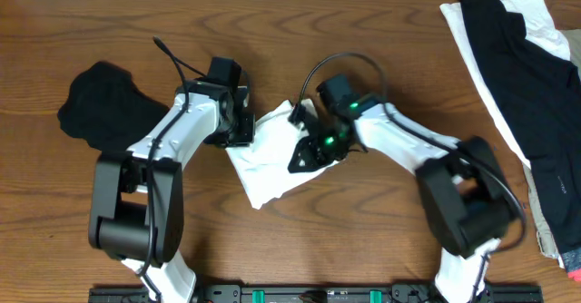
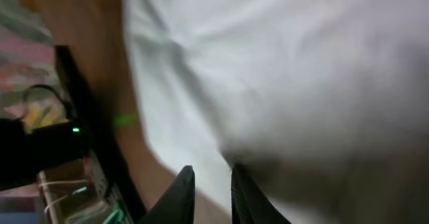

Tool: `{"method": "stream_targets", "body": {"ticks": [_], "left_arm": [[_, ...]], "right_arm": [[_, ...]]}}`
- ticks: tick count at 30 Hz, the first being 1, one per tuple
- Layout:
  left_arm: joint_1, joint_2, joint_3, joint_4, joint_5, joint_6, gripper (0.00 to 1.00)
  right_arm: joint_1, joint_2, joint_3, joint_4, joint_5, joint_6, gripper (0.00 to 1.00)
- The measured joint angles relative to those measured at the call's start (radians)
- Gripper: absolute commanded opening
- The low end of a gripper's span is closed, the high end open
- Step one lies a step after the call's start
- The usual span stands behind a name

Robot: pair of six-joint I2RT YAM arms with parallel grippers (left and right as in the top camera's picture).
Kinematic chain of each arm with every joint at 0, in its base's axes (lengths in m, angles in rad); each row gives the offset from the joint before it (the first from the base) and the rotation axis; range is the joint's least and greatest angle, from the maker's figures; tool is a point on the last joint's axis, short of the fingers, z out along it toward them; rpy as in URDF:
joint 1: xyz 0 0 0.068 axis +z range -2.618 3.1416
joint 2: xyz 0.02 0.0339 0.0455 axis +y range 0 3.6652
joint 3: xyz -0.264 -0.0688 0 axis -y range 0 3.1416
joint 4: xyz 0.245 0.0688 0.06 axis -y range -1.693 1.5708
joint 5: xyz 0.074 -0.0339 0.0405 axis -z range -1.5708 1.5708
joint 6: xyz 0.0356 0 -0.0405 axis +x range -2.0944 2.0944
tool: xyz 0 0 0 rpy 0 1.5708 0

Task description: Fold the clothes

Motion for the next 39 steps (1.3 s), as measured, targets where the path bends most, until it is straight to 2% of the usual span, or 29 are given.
{"method": "stream_targets", "body": {"ticks": [5,9,12,15,19,22,29,30,31,32,33,36,39], "left_arm": [[0.000,0.034,0.000,-0.029,-0.034,-0.003,0.29],[0.000,0.042,-0.002,-0.076,-0.026,-0.034,0.22],[0.003,0.040,-0.019,-0.103,0.015,-0.056,0.21],[0.006,0.029,-0.052,-0.132,0.069,-0.084,0.20],[0.008,0.022,-0.088,-0.165,0.143,-0.107,0.19],[0.008,0.021,-0.099,-0.171,0.176,-0.113,0.15],[0.004,-0.036,-0.136,-0.158,0.171,-0.110,0.15],[0.003,-0.058,-0.140,-0.158,0.163,-0.109,0.17],[0.003,-0.086,-0.143,-0.160,0.152,-0.109,0.36],[0.002,-0.117,-0.143,-0.158,0.140,-0.106,0.67],[0.002,-0.164,-0.143,-0.152,0.123,-0.107,0.82],[0.002,-0.277,-0.143,-0.108,0.074,-0.108,0.99],[0.002,-0.342,-0.142,-0.040,0.036,-0.103,0.98]], "right_arm": [[-0.009,0.084,0.005,-0.006,-0.001,0.006,0.14],[-0.012,0.087,0.009,-0.009,0.006,0.007,0.15],[-0.018,0.087,0.014,-0.008,0.013,0.006,0.18],[-0.034,0.087,0.035,-0.007,0.039,0.001,0.25],[-0.063,0.087,0.088,-0.011,0.125,-0.016,0.27],[-0.084,0.090,0.135,-0.069,0.208,-0.045,0.28],[-0.117,0.120,0.261,-0.294,0.373,-0.113,0.28],[-0.117,0.120,0.275,-0.318,0.387,-0.119,0.28],[-0.117,0.120,0.291,-0.337,0.401,-0.122,0.29],[-0.117,0.119,0.305,-0.347,0.410,-0.126,0.29],[-0.117,0.118,0.314,-0.351,0.420,-0.129,0.29],[-0.117,0.100,0.318,-0.356,0.438,-0.133,0.30],[-0.117,0.065,0.318,-0.369,0.451,-0.136,0.30]]}}
